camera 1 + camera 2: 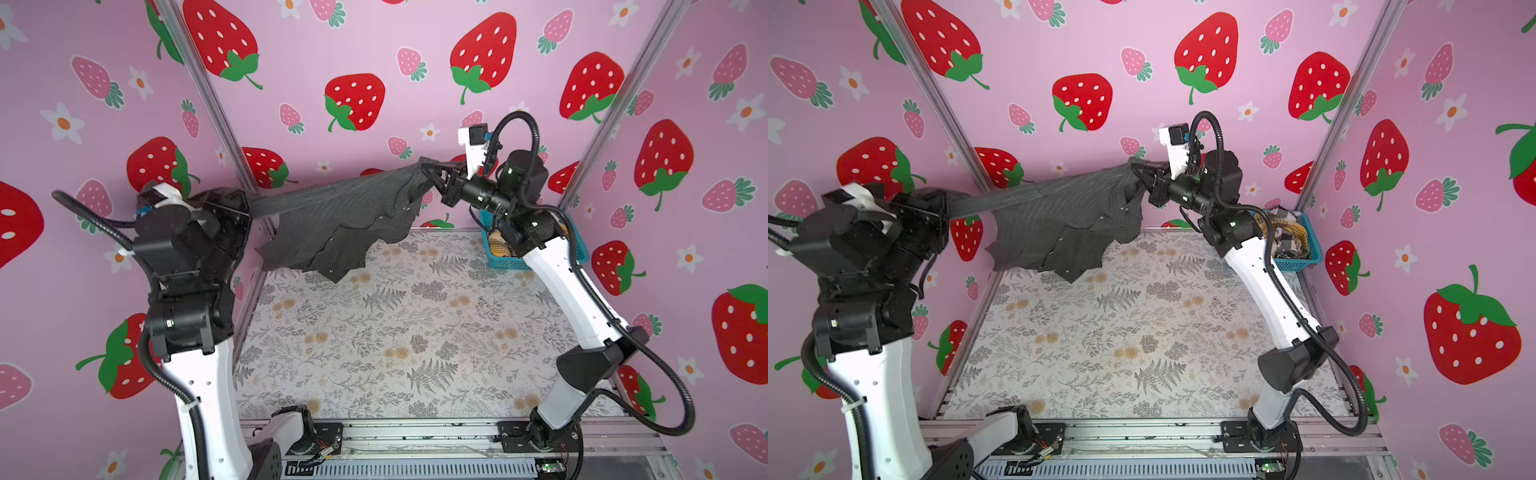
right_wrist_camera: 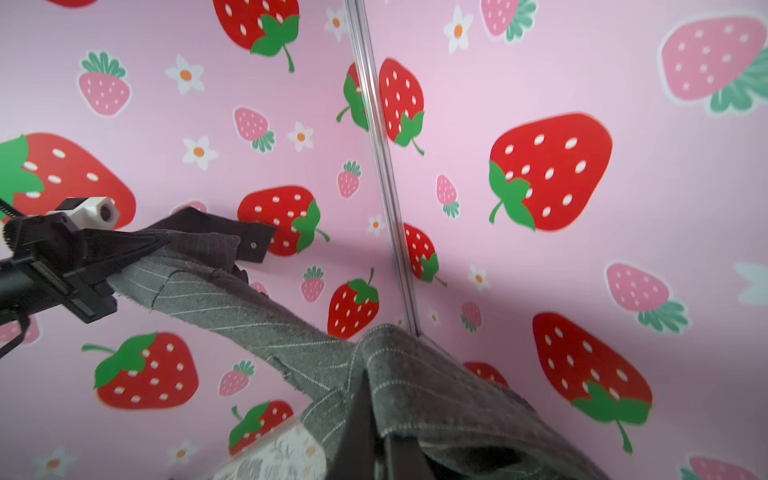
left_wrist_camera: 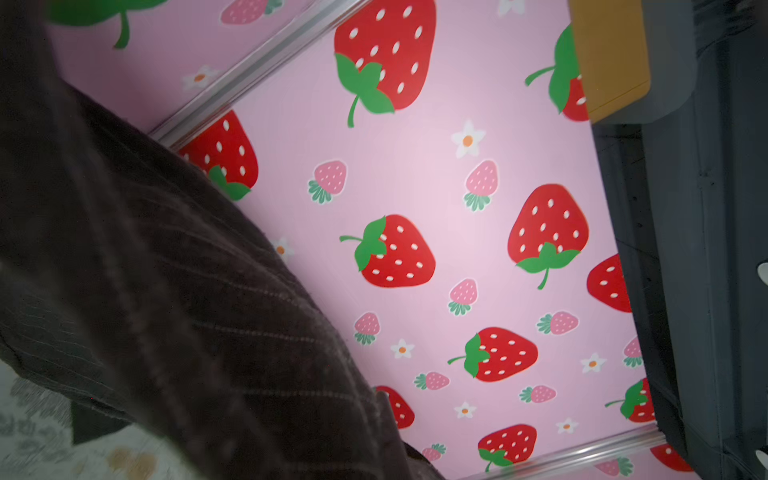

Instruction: Fold and stack the long sleeve shirts

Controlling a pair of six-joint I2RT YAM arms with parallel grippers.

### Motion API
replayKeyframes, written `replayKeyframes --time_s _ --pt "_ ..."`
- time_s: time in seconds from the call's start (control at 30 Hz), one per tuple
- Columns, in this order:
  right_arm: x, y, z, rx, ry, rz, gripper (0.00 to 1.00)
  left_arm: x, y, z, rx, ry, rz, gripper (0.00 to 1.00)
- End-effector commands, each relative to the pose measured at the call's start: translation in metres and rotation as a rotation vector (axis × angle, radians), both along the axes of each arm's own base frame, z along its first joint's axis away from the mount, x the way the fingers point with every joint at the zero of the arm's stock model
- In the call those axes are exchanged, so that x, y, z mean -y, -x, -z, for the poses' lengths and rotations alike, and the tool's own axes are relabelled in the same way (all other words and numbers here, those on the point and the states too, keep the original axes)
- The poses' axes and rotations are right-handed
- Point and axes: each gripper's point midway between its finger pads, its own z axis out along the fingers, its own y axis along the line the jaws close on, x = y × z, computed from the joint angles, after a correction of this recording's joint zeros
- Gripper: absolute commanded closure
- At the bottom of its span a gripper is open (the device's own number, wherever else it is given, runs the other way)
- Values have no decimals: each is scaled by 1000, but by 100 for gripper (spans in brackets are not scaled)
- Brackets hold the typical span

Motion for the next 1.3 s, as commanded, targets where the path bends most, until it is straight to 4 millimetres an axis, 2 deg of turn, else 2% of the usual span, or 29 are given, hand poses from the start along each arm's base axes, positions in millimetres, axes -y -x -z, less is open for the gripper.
replayKeyframes --time_s 0.0,0.07,0.13,0.23,0.27,0.33,0.4,0.43,0.47,0.53,0.57,0.63,0.73,0.8,0.9,1.0,1.03,1.13,1.27 --pt "26 2 68 -93 44 49 100 27 -16 124 -333 -36 117 100" --pt "49 8 140 -202 117 147 100 63 -4 185 -484 -63 238 100" --pt "83 12 215 -346 178 251 100 115 12 255 -603 -42 398 100" --pt "134 17 305 -535 255 430 100 175 40 340 -751 -53 527 100" --pt "147 20 326 -584 288 471 100 187 49 362 -799 -60 557 100" --pt "173 26 361 -656 364 568 100 213 63 396 -880 -73 619 100" --pt "200 28 382 -706 428 682 100 233 72 420 -954 -84 671 100" --pt "213 27 390 -732 457 737 100 244 78 430 -999 -74 713 90" --pt "225 26 397 -758 480 785 100 252 81 438 -1030 -65 746 75" --pt "252 24 411 -832 546 909 100 257 87 446 -1105 -83 782 55" --pt "262 25 418 -869 574 942 100 253 87 441 -1119 -122 780 49" --pt "270 25 425 -906 570 964 100 227 76 416 -1105 -277 696 36" --pt "272 28 431 -935 559 977 100 169 51 372 -1068 -396 529 28" --pt "275 32 441 -976 581 992 93 132 35 361 -1053 -338 446 26" --pt "274 33 453 -1026 608 981 67 83 15 375 -1091 -238 350 27" --pt "273 31 453 -1038 619 975 49 55 -3 400 -1157 -202 307 32" --pt "273 31 451 -1040 626 978 40 49 -9 409 -1176 -197 298 32" --pt "278 38 448 -1045 676 1008 29 33 -20 439 -1240 -143 269 31" --pt "276 55 445 -1033 780 1028 25 22 -35 466 -1298 -114 251 32"
